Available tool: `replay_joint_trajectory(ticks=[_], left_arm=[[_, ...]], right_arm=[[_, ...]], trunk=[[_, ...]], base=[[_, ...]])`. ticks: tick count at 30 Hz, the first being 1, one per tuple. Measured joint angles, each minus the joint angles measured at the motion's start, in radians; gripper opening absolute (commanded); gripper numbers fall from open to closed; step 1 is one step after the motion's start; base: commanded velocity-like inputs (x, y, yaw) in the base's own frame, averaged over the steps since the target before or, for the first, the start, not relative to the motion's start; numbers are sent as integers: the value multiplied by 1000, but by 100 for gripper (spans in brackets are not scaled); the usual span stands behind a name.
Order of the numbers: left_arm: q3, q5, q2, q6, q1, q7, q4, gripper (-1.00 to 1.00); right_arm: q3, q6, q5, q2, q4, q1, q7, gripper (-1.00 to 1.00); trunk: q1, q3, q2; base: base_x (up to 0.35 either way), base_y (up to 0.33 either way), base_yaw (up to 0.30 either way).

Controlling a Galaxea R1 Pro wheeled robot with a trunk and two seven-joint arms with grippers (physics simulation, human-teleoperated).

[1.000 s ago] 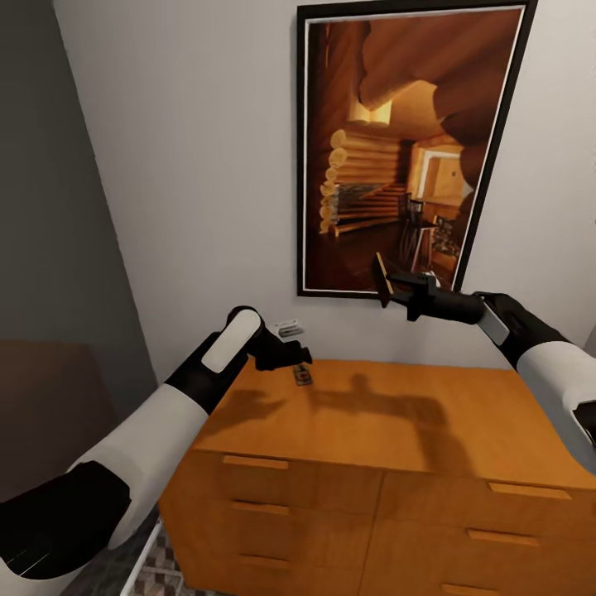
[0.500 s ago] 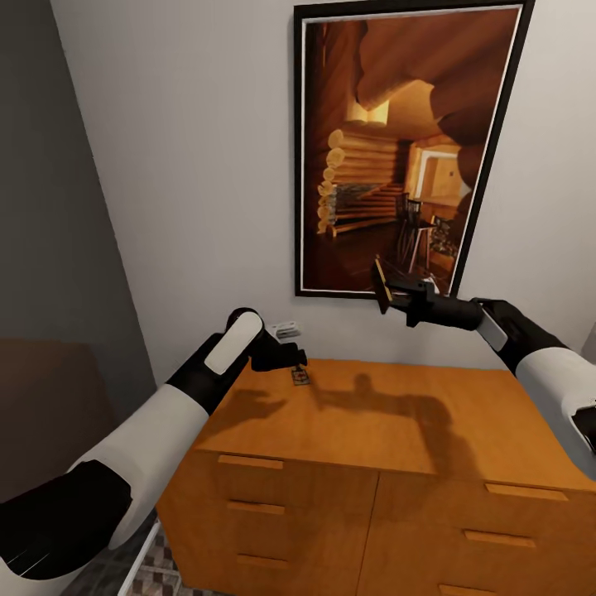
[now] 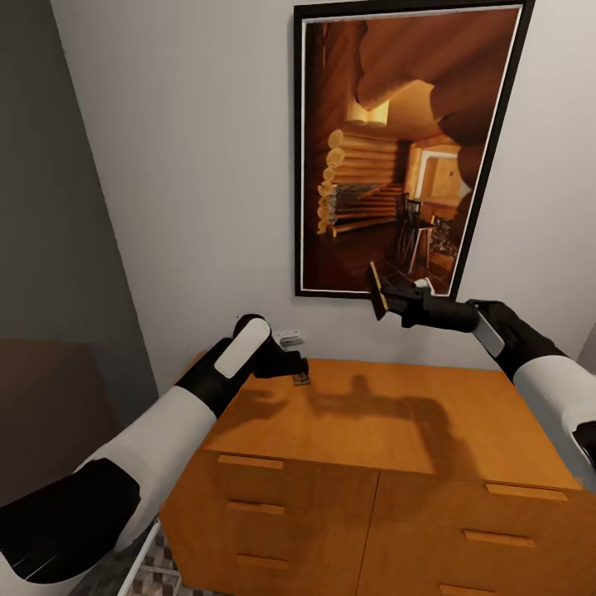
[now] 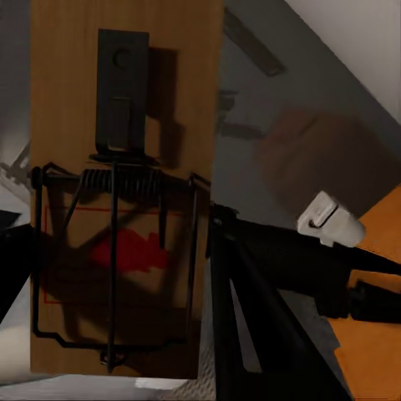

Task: Take the four mousetraps from the cabinet in the bathroom and place them on the bathroom floor. Make sure all four end up on the same floor surface, and ensure that at least two of them are either under or directly next to the same bathroom sink.

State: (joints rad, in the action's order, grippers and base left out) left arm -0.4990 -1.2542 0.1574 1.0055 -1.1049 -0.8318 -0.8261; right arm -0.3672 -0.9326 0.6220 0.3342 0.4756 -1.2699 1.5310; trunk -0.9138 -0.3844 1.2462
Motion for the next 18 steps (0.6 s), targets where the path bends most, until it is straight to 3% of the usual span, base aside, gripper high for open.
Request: replay_joint_trajectory(ticks=[6, 14, 18], left_arm=[[0, 50, 16, 0, 0, -4, 26, 100], [0, 57, 17, -3, 0, -5, 50, 100], [0, 57, 17, -34, 0, -5, 56, 100]], right_arm=[[1, -2, 0, 2, 73, 14, 0, -100], [0, -6, 0, 5, 117, 18, -1, -100], [0, -7, -1, 5, 120, 22, -2, -100]], trunk=[[0, 0, 0], [0, 0, 0], [0, 0, 0]], base=[[0, 0, 0], [0, 0, 0], [0, 0, 0]])
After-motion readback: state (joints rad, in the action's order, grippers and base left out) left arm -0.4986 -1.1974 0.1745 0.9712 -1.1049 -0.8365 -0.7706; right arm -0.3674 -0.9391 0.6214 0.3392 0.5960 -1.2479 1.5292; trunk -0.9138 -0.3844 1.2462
